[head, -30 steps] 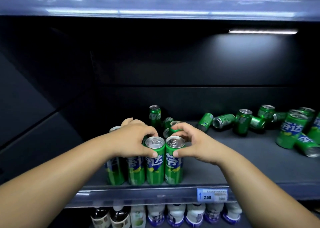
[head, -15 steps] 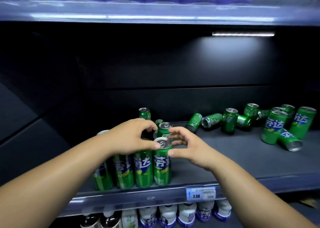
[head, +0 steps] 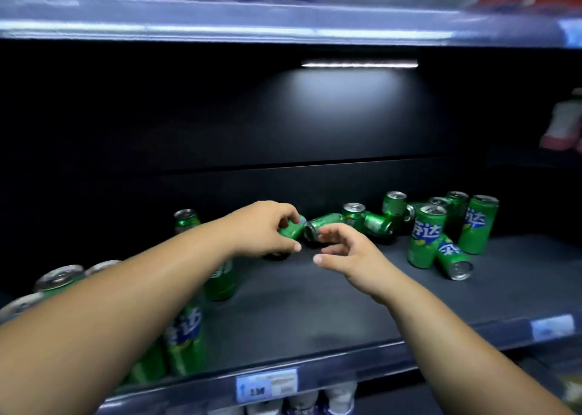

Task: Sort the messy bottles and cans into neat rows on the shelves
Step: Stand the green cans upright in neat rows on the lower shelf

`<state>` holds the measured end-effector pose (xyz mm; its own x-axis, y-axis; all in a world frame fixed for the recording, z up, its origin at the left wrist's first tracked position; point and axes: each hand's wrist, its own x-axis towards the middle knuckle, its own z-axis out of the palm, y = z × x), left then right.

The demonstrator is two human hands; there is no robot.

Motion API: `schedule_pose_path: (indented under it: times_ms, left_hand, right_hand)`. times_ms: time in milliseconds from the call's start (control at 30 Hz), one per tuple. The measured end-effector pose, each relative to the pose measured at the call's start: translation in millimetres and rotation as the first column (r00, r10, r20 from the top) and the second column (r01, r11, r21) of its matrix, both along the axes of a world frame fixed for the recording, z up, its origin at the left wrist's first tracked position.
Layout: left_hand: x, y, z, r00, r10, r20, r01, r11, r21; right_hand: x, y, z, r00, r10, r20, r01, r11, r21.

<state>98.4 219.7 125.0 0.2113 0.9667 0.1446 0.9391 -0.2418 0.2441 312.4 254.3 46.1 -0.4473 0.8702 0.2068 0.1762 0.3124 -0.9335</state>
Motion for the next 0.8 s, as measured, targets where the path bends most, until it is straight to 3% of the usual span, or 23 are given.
schedule_pose_path:
  times_ms: [300,567,700,800]
  left_hand:
    - [62,78,-47,0.982,0.18,0.064,-0.177,0.983,-0.053]
    - [68,93,-100,0.904,0.371,0.215,-0.37,0.928,-0.045]
    - [72,104,-108,0.895,0.376,0.242,-0.379,0.925,-0.036]
    - [92,119,-105,0.929,0.293,0.226,-0.294,0.955,-0.03]
  right_hand:
    - [102,89,-12,0.997,-0.043,0.072,0.044,0.999,-0.016]
    - [112,131,-43,0.988,0.023,0.156,-0.012,0.998,-0.069]
    - [114,134,-38,0.988,0.054,0.144,-0.05,0.998,-0.031]
    - [127,136,-18,0.996,0.024,0.084,-0.027,0.999,0.037]
